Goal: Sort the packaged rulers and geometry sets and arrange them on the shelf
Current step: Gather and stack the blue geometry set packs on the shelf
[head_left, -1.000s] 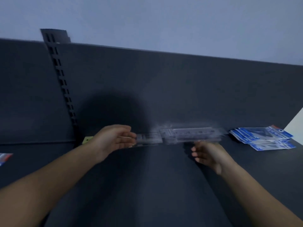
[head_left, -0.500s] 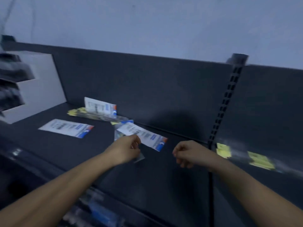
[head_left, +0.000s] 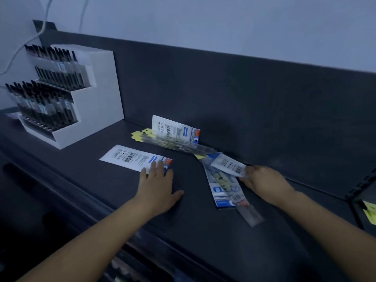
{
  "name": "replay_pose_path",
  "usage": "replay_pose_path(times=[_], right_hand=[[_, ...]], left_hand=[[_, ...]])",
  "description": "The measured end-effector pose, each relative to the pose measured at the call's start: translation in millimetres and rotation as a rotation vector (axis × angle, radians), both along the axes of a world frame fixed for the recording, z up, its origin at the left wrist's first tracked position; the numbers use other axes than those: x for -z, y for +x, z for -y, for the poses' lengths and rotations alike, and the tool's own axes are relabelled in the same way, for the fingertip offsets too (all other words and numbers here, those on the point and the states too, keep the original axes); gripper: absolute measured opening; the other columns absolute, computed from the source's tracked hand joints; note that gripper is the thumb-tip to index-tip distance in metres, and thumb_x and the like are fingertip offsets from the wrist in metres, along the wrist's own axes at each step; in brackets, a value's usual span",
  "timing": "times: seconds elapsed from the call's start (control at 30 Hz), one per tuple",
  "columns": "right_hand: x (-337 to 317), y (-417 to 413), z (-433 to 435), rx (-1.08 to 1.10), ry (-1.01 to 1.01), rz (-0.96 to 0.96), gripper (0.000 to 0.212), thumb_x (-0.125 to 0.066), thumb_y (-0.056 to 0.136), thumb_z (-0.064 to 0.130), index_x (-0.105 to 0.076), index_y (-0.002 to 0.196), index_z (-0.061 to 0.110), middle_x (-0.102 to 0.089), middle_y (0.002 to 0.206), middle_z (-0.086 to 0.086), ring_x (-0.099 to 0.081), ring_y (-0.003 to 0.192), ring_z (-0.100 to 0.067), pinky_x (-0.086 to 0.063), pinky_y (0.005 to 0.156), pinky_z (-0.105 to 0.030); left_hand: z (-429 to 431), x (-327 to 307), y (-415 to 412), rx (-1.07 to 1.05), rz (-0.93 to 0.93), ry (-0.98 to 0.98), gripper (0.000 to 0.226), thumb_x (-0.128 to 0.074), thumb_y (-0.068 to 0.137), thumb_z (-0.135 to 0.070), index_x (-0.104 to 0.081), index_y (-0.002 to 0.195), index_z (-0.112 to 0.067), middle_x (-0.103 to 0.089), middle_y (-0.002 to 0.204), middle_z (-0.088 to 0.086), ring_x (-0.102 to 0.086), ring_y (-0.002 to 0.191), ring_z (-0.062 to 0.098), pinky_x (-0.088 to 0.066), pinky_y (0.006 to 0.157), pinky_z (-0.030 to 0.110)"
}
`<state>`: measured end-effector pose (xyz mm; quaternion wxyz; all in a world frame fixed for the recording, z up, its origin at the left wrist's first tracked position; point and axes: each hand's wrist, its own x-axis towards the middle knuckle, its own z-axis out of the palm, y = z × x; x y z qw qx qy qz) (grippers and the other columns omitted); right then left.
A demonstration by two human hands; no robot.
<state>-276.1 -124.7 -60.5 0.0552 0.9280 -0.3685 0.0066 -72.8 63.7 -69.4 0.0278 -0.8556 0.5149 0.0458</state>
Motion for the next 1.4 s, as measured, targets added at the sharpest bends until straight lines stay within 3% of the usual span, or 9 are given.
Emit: replay_pose_path(times=[0.13, 0.3, 0.5, 0.67, 0.77, 0.87, 1.03, 1.13, 1.4], right_hand=[[-17, -1, 18, -0.043, -0.098, -0.047, 0.020, -0.036, 0.098, 0.026, -0.050, 0.093, 0.012, -0.063, 0.081, -0.007, -0.061, 0.073, -0.029, -0.043, 0.065, -0.036], [-44, -5, 41, 0.041, 0.250, 0.481, 0.027, -0.052, 0.090, 0.014, -0.047, 0.064, 0.022, -0.050, 0.053, 0.000, -0.044, 0.051, -0.014, -0.038, 0.054, -0.034], [-68, 27, 24, 0.159, 0.856, 0.918, 0.012, -0.058, 0.091, 0.012, -0.063, 0.092, 0.002, -0.067, 0.073, -0.022, -0.059, 0.057, -0.025, -0.048, 0.054, -0.034], [-64, 53, 2, 0.295, 1.050, 0.919, 0.016, -0.049, 0.095, 0.007, -0.064, 0.098, 0.003, -0.072, 0.083, -0.020, -0.066, 0.059, -0.022, -0.052, 0.052, -0.027], [-58, 62, -14, 0.385, 1.173, 0.989, 0.022, -0.046, 0.092, -0.002, -0.065, 0.101, 0.004, -0.072, 0.089, -0.020, -0.068, 0.064, -0.024, -0.055, 0.056, -0.030], [-53, 73, -31, 0.480, 1.277, 1.061, 0.025, -0.044, 0.091, -0.008, -0.064, 0.100, 0.003, -0.072, 0.091, -0.021, -0.068, 0.063, -0.024, -0.056, 0.056, -0.031], [-40, 97, -45, 0.583, 1.310, 1.224, 0.029, -0.042, 0.088, -0.011, -0.064, 0.100, 0.004, -0.071, 0.085, -0.018, -0.067, 0.062, -0.024, -0.056, 0.055, -0.030], [-36, 107, -47, 0.600, 1.352, 1.356, 0.028, -0.043, 0.087, -0.010, -0.064, 0.100, 0.003, -0.071, 0.085, -0.018, -0.067, 0.064, -0.025, -0.056, 0.057, -0.033], [-41, 96, -43, 0.558, 1.462, 1.555, 0.024, -0.046, 0.086, 0.004, -0.062, 0.103, 0.005, -0.068, 0.080, -0.015, -0.066, 0.060, -0.024, -0.055, 0.054, -0.032]], left_hand=[[3, -1, 14, 0.002, -0.076, 0.043, 0.075, -0.030, 0.093, -0.060, -0.010, 0.149, -0.014, -0.008, 0.156, 0.013, -0.006, 0.145, 0.029, -0.014, 0.116, 0.042], [3, -22, 9, 0.331, -0.342, -0.136, 0.040, -0.053, 0.090, -0.044, -0.047, 0.127, -0.033, -0.048, 0.128, -0.014, -0.040, 0.120, 0.004, -0.033, 0.099, 0.022], [35, -22, 64, 0.325, -0.143, -0.082, 0.075, -0.056, 0.085, -0.053, -0.023, 0.147, -0.027, -0.022, 0.154, -0.009, -0.017, 0.142, 0.010, -0.011, 0.115, 0.027], [57, -19, 83, 0.514, -0.236, 0.106, 0.091, -0.056, 0.081, -0.061, -0.007, 0.150, -0.028, 0.005, 0.159, -0.009, 0.010, 0.144, 0.007, 0.009, 0.114, 0.027], [67, -16, 91, 0.572, -0.237, 0.147, 0.100, -0.056, 0.076, -0.069, -0.004, 0.150, -0.027, 0.005, 0.158, -0.009, 0.009, 0.144, 0.009, 0.007, 0.116, 0.035], [72, -16, 94, 0.614, -0.164, 0.122, 0.107, -0.061, 0.065, -0.075, -0.014, 0.148, -0.027, -0.018, 0.148, -0.007, -0.012, 0.136, 0.014, -0.007, 0.112, 0.033], [75, -24, 101, 0.679, -0.219, 0.100, 0.057, -0.069, 0.062, -0.069, -0.046, 0.095, -0.028, -0.045, 0.104, -0.009, -0.031, 0.104, 0.012, -0.024, 0.093, 0.029], [76, -26, 107, 0.634, -0.483, 0.087, 0.034, -0.074, 0.069, -0.052, -0.047, 0.072, -0.032, -0.051, 0.090, -0.011, -0.047, 0.094, 0.011, -0.036, 0.079, 0.026], [73, -51, 136, 0.267, -1.089, -0.104, 0.005, -0.066, 0.085, -0.017, -0.064, 0.088, -0.013, -0.074, 0.084, 0.004, -0.070, 0.068, 0.013, -0.055, 0.060, 0.025]])
